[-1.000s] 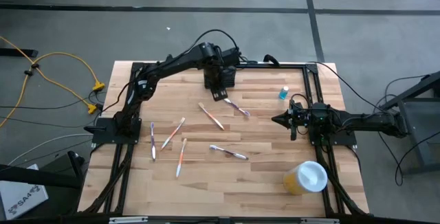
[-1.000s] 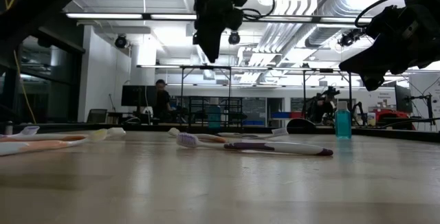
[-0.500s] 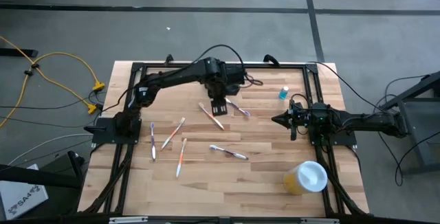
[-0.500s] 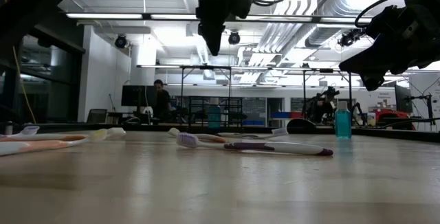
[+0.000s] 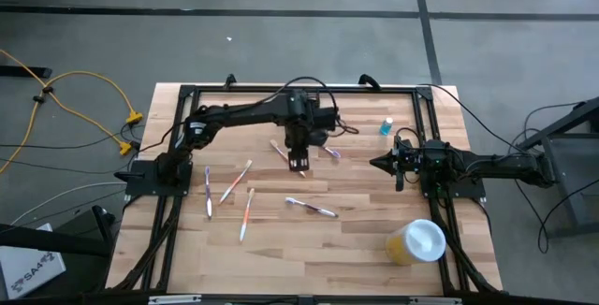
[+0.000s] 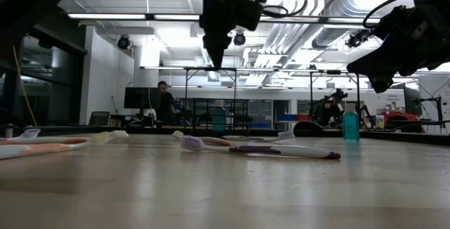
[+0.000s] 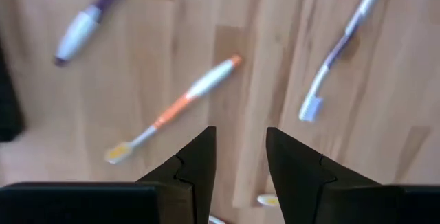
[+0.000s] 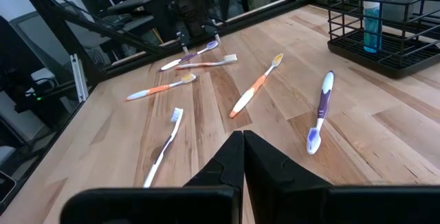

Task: Pick & Place toothbrushing station
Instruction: Put the blue mouthwash into the wire organizer

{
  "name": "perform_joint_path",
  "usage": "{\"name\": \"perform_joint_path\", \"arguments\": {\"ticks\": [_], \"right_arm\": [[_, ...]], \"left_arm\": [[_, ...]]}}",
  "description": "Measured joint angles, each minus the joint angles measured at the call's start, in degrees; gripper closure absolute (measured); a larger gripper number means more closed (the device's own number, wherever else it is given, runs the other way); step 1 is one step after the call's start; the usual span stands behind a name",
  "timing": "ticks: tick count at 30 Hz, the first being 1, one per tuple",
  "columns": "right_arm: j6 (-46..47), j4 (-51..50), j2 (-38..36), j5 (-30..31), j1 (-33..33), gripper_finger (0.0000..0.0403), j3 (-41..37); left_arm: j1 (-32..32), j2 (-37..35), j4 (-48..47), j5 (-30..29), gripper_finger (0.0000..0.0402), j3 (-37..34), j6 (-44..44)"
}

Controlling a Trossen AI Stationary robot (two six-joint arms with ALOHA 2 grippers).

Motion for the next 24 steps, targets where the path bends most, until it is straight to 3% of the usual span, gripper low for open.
{"name": "perform_joint_path", "arguments": {"ticks": [5,9,15,24], "right_arm": [[0.01,0.01,0.00,0.00,-0.01,0.0401,0.00],[0.00,0.01,0.00,0.00,0.00,0.0401,0.00],[-0.01,-0.01,0.00,0.00,0.01,0.0401,0.00],[0.00,0.01,0.00,0.00,0.01,0.0401,0.00]], "left_arm": [[0.21,-0.23,2.19,0.63,0.0280,-4.82,2.99],[1.24,-0.96,5.75,4.94,0.0300,-7.35,6.48],[4.06,-0.97,7.72,5.14,0.0328,-8.80,7.38],[11.12,-0.97,7.72,10.18,0.0330,-9.54,12.27]]}}
